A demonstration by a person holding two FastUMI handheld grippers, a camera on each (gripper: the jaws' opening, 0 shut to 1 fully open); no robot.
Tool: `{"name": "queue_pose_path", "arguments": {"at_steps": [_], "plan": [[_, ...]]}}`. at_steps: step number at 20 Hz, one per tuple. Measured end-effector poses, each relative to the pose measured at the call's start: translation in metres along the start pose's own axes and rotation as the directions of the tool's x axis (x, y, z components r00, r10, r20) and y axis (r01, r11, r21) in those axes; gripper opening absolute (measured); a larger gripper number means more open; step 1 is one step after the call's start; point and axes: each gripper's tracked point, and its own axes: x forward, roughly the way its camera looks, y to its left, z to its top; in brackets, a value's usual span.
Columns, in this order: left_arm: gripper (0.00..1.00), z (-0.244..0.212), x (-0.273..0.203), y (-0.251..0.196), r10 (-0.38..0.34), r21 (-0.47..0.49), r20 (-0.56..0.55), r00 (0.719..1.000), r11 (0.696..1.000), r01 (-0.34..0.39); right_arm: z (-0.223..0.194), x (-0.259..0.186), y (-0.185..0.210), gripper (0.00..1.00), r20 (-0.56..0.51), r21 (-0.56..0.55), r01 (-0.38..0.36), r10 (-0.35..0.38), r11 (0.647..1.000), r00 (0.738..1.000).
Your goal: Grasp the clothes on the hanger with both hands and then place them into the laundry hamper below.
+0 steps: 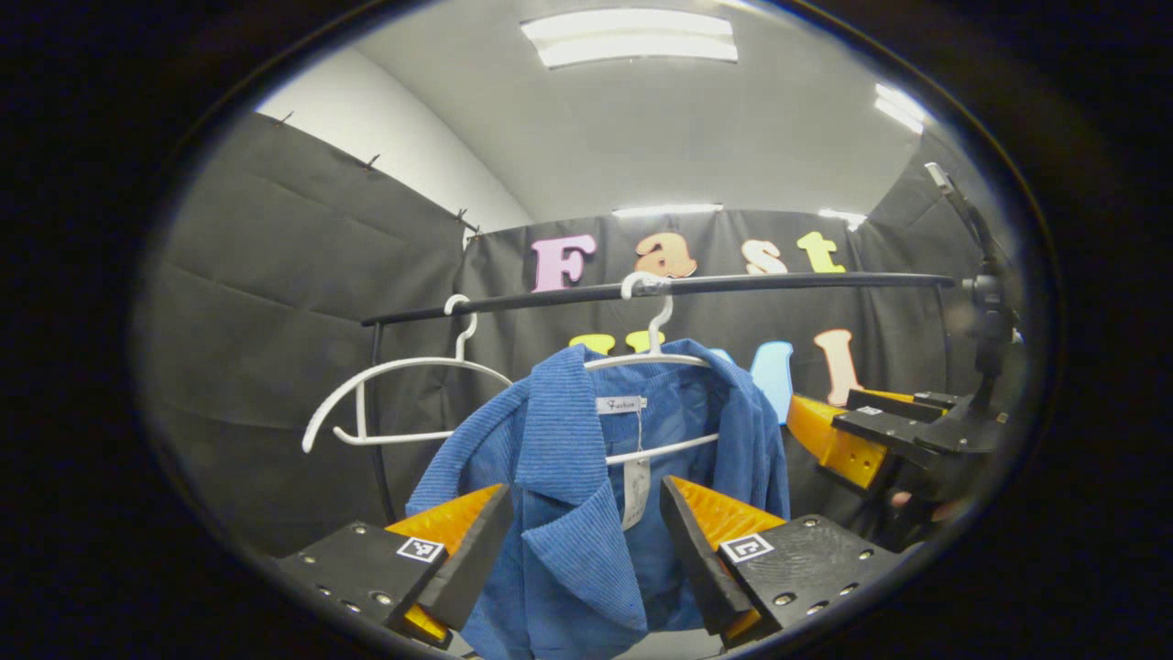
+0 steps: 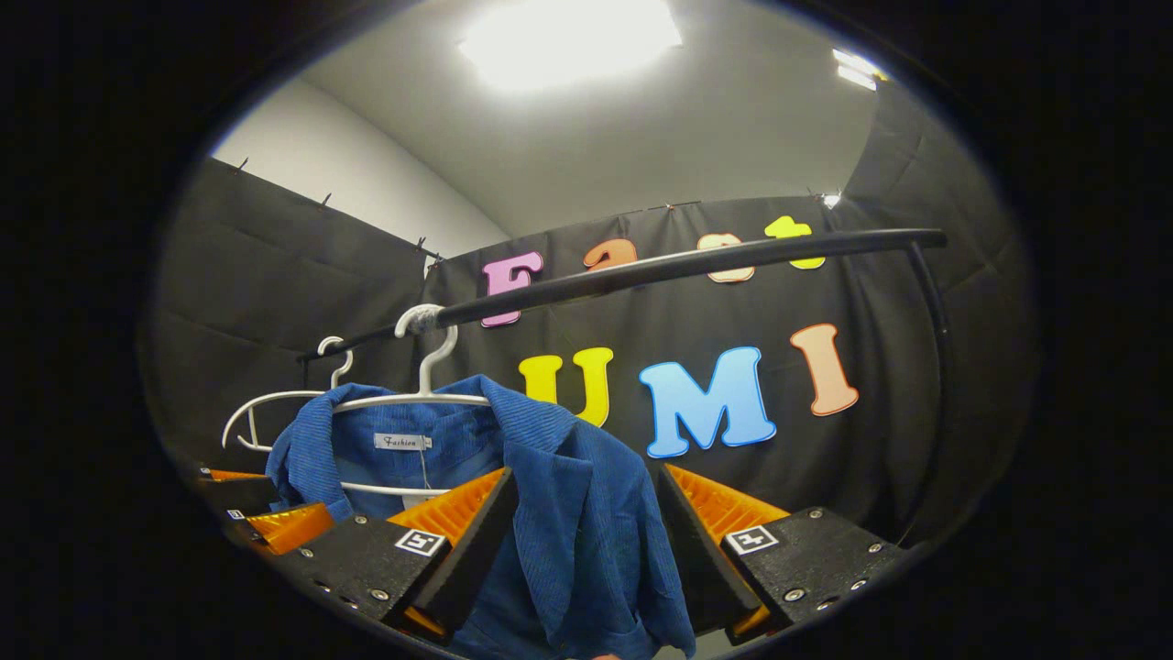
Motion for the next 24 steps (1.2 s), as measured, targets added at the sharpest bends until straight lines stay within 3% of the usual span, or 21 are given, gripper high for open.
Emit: {"name": "queue_pose_path", "arguments": {"at_steps": [6,17,22,24], "plan": [[0.9,-0.033,0.022,0.004,0.079,0.02,-0.066,0.995,0.997,-0.078,-0.05,0.024,0.002,0.94,-0.109,0.02,-0.046,0.048,0.999,0.993],[0.9,-0.06,0.035,0.001,0.115,0.069,-0.11,0.987,0.992,-0.108,-0.096,0.034,0.025,0.93,-0.185,0.073,-0.139,0.151,0.988,0.971],[0.93,-0.078,0.04,0.0,0.123,0.1,-0.147,0.981,0.989,-0.109,-0.121,0.037,0.024,0.92,-0.235,0.049,-0.126,0.134,0.991,0.963],[0.93,-0.08,0.039,0.001,0.133,0.135,-0.158,0.978,0.984,-0.112,-0.125,0.038,0.024,0.77,-0.254,0.059,-0.113,0.124,0.992,0.959]]}}
